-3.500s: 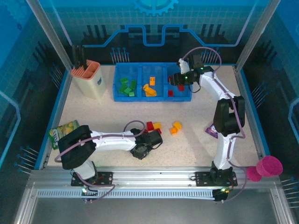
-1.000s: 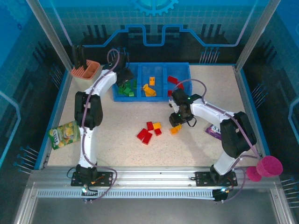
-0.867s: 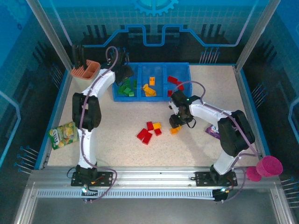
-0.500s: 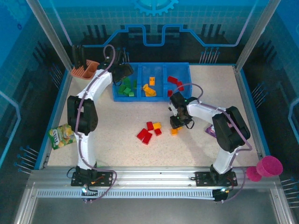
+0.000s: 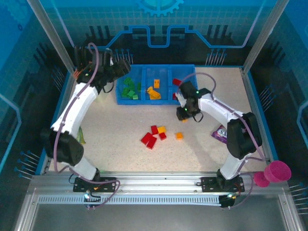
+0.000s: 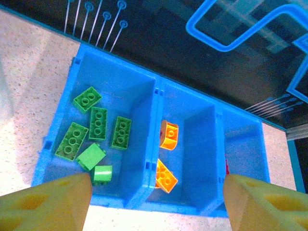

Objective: Sort the legos into containers by color
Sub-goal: Pick up the lego from the center of the table, then place the lego in the container.

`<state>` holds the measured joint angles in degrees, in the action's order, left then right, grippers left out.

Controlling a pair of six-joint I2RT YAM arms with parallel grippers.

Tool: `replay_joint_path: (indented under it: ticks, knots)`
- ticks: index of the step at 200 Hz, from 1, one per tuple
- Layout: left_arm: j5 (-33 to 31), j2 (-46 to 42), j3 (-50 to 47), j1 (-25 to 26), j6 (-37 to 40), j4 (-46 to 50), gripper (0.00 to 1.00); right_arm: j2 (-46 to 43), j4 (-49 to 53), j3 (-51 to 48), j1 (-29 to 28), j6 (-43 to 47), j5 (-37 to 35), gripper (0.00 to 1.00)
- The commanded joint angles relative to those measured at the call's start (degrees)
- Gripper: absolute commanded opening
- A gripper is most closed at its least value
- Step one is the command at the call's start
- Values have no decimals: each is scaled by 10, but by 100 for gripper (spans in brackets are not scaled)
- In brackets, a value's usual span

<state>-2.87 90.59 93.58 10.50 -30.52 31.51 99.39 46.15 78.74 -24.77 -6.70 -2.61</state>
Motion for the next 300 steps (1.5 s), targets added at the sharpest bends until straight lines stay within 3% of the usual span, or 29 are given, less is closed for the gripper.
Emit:
replay_joint_path:
  ticks: [1,46,97,195,255,300]
  knots:
    - [8,-70,-43,-3,57,37,74,20,28,105,-13,28,8,24]
    - [17,-202,-116,-3,162,79,84,207,65,386,-22,65,-25,24]
    - [31,-285,-165,-5,191,111,92,439,130,696,-31,111,-60,24]
    - [33,-270,-197,-4,201,96,94,476,40,630,-71,265,-200,27]
    - [38,-262,-190,-4,199,100,95,469,27,622,-72,293,-205,39]
    - [44,-258,-184,-4,197,102,95,434,34,611,-80,281,-166,51]
